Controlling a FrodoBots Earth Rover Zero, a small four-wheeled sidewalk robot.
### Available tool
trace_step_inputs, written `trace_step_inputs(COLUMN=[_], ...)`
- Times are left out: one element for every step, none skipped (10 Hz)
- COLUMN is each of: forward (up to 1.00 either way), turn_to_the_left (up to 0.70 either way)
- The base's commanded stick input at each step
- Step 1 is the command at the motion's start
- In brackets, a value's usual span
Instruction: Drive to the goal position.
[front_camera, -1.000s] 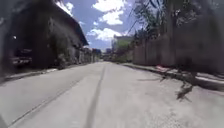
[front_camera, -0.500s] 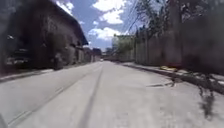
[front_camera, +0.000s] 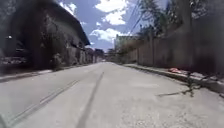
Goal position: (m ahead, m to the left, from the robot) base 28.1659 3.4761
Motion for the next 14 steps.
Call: trace_step_inputs(forward=[1.00,1.00,1.00,1.00,1.00,1.00,1.00,1.00,1.00,1.00,1.00,1.00,1.00,1.00], turn_to_the_left=[0.00,0.00,0.00,-0.17,-0.40,-0.39,-0.34,-0.38,0.00,0.00,0.00,0.00,0.00,0.00])
